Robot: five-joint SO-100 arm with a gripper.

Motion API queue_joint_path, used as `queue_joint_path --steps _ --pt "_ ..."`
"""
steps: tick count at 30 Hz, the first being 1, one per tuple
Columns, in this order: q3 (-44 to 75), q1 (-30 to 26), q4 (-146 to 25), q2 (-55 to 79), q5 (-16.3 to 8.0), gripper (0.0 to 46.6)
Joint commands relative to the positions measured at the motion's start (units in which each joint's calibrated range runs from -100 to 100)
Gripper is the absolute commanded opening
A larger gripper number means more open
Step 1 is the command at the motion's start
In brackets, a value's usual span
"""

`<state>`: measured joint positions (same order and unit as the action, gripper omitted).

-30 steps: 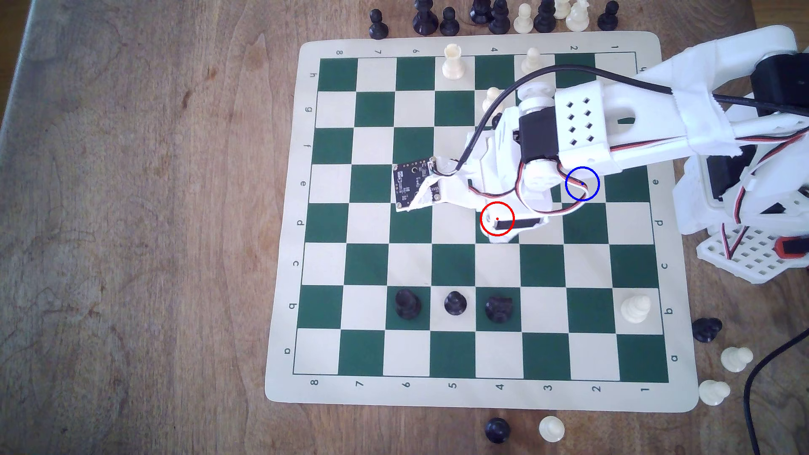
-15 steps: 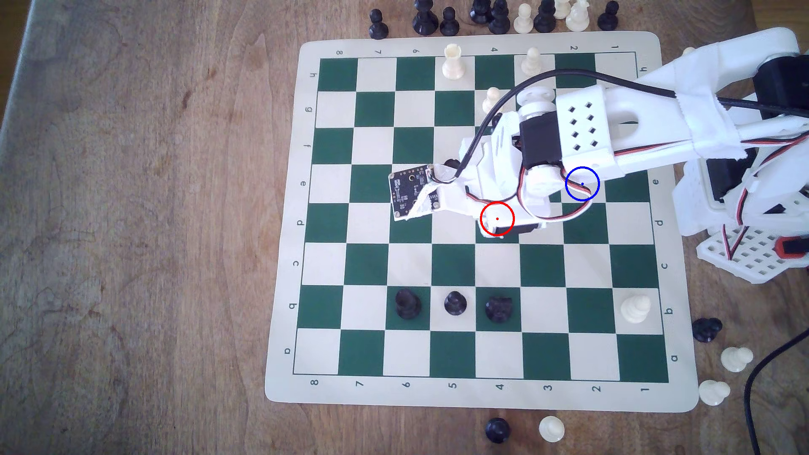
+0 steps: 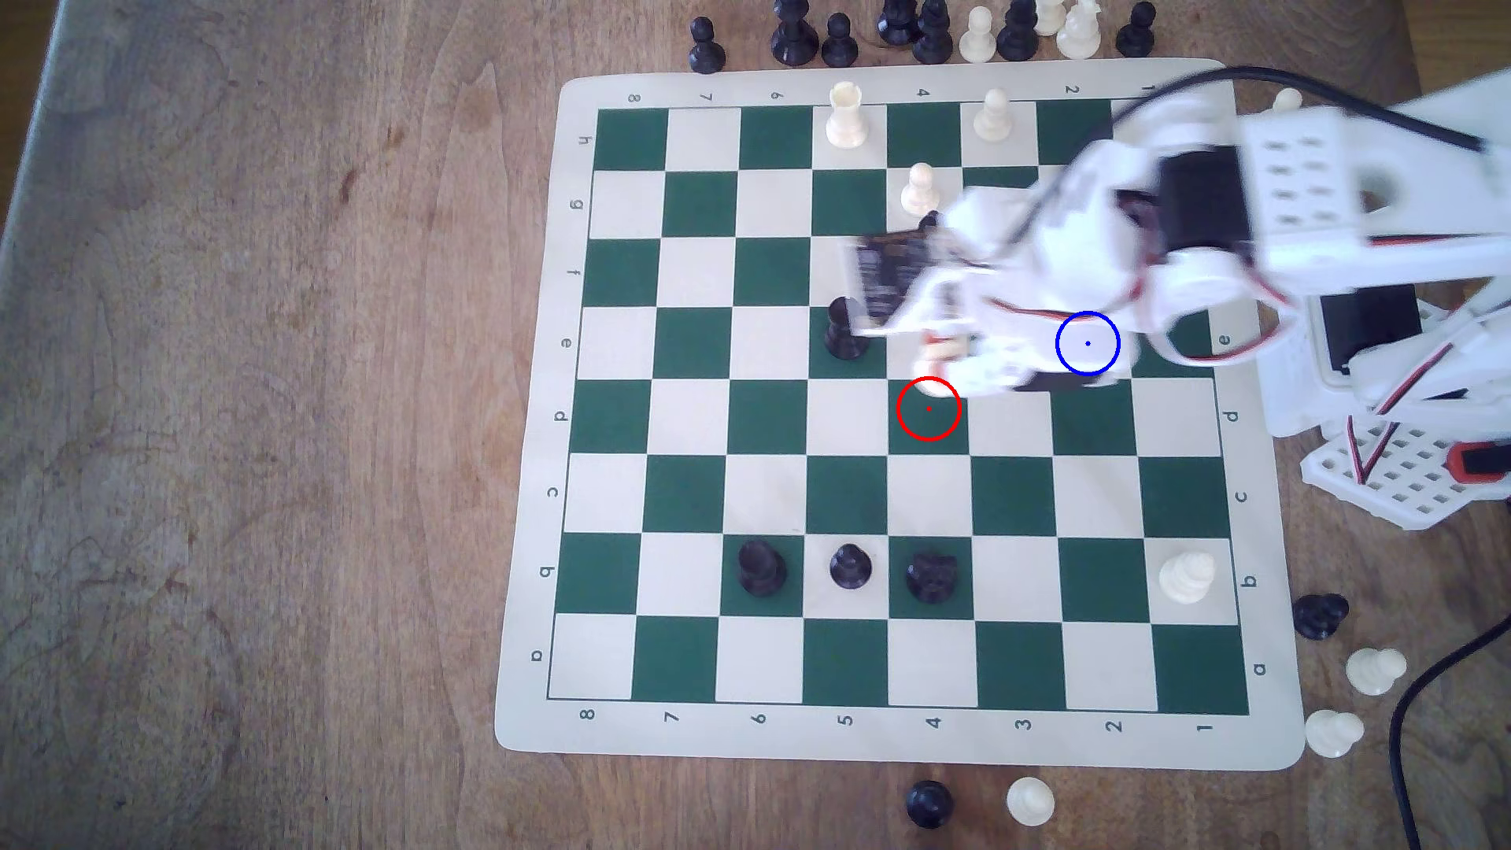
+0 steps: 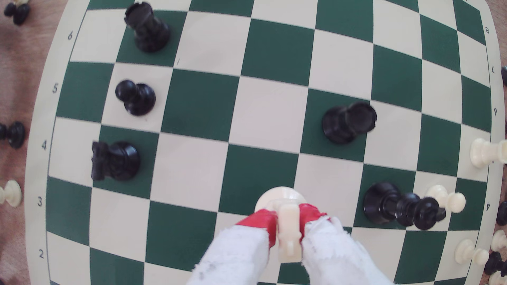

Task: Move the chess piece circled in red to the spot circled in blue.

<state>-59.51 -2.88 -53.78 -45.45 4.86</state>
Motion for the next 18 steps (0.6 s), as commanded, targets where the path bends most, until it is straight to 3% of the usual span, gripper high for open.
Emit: queue_joint_path --steps 1,5,18 --pt "-5.1 1.9 -1.3 -11.9 0.4 0.3" --pt "-13.7 3.5 -1.8 -21.6 0.7 0.3" --pt "-20.7 7.9 -11.5 -33.5 1.6 0.3"
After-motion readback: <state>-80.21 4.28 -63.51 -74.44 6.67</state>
